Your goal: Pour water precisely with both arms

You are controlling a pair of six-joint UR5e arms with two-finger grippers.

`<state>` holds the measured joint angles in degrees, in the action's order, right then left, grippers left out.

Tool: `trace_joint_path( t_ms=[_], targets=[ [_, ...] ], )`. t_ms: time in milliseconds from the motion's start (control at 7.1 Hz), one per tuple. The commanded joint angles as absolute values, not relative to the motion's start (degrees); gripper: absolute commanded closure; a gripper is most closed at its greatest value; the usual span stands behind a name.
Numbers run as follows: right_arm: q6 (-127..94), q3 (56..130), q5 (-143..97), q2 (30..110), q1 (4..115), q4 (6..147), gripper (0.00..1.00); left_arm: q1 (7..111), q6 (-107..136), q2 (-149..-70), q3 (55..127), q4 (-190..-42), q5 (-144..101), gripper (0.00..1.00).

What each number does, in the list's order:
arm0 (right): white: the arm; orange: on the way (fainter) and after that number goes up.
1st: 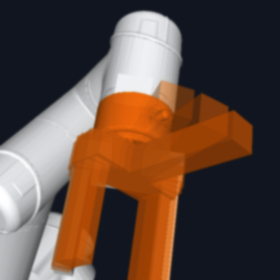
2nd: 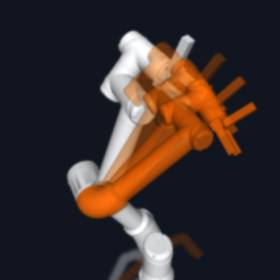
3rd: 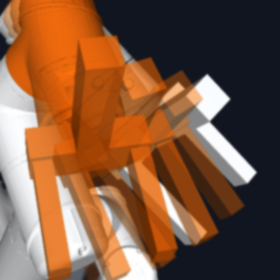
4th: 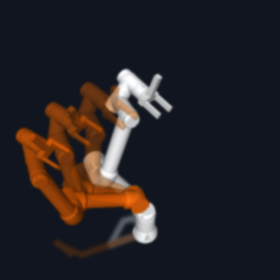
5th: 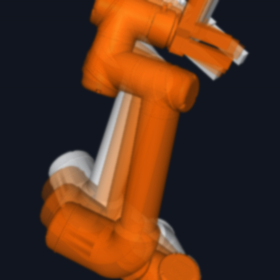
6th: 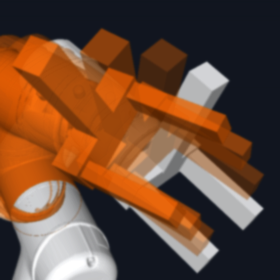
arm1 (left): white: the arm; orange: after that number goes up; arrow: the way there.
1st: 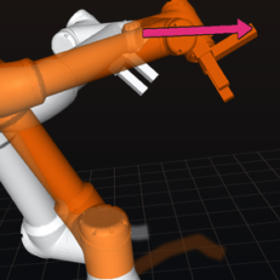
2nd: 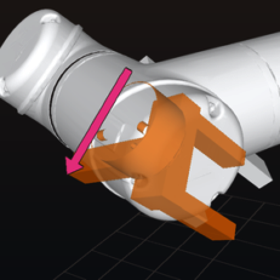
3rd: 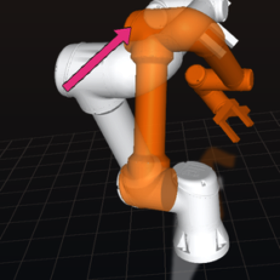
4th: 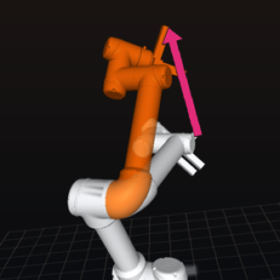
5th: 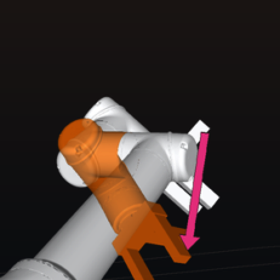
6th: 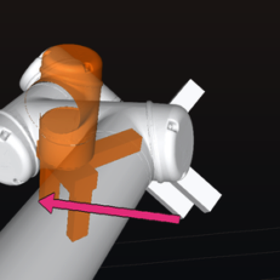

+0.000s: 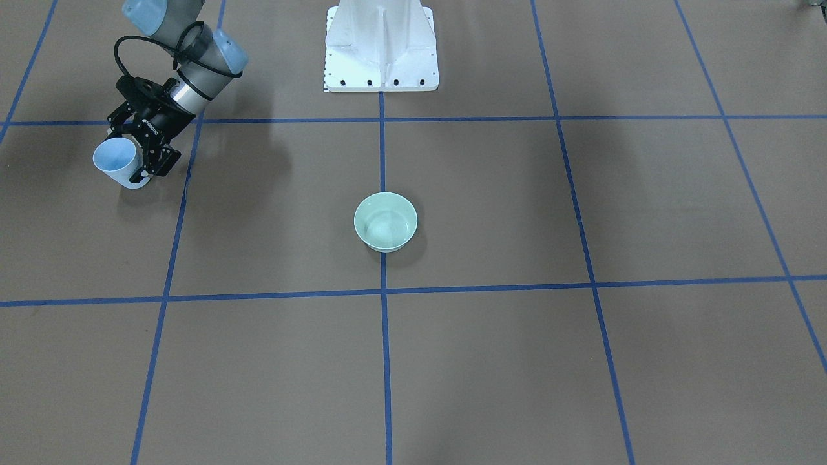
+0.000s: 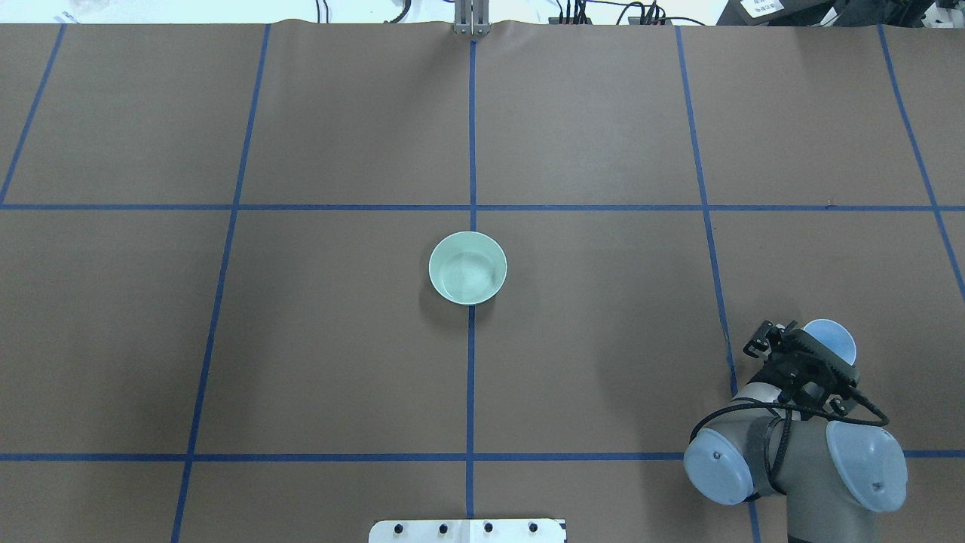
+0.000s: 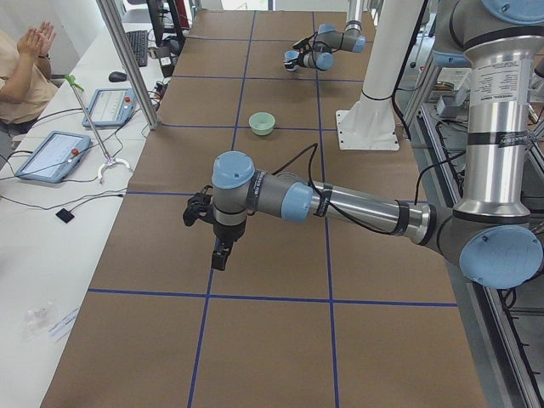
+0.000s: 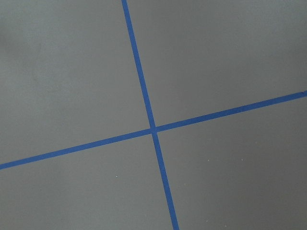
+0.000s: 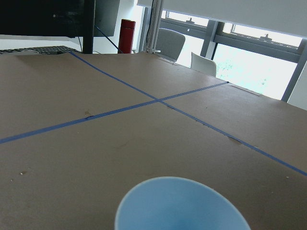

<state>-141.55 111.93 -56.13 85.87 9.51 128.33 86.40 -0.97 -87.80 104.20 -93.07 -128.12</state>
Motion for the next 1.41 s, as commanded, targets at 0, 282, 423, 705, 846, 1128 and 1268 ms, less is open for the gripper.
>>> trace_joint_path(
  t_ms=[0,282,423,705,846,1128,1268],
  targets=[
    [-142.1,111.2,-56.2,85.9,9.5,128.3,0.00,86.4,-1.0,-87.7,104.2,-93.1,-128.1,0.00],
    [-142.6,110.3,-56.2,85.9,9.6,128.3,0.02,86.4,-1.0,-87.8,104.2,-93.1,-128.1,0.00],
    [-144.0,110.3,-56.1,85.9,9.8,128.4,0.22,86.4,-1.0,-87.7,104.2,-93.1,-128.1,0.00],
    [-143.6,110.3,-56.0,86.4,10.4,128.5,1.00,86.4,-0.9,-86.8,104.0,-92.7,-128.1,0.00],
    [-143.4,110.7,-56.1,86.5,11.3,128.5,1.00,86.4,-0.4,-86.7,103.9,-92.1,-128.1,0.00],
    [-140.9,111.4,-54.2,86.2,14.5,128.5,1.00,86.5,1.4,-86.6,103.5,-91.7,-128.1,0.00],
    [-137.7,114.0,-53.0,86.3,16.3,128.5,1.00,86.7,5.7,-85.8,103.5,-91.5,-128.8,0.00]
  ],
)
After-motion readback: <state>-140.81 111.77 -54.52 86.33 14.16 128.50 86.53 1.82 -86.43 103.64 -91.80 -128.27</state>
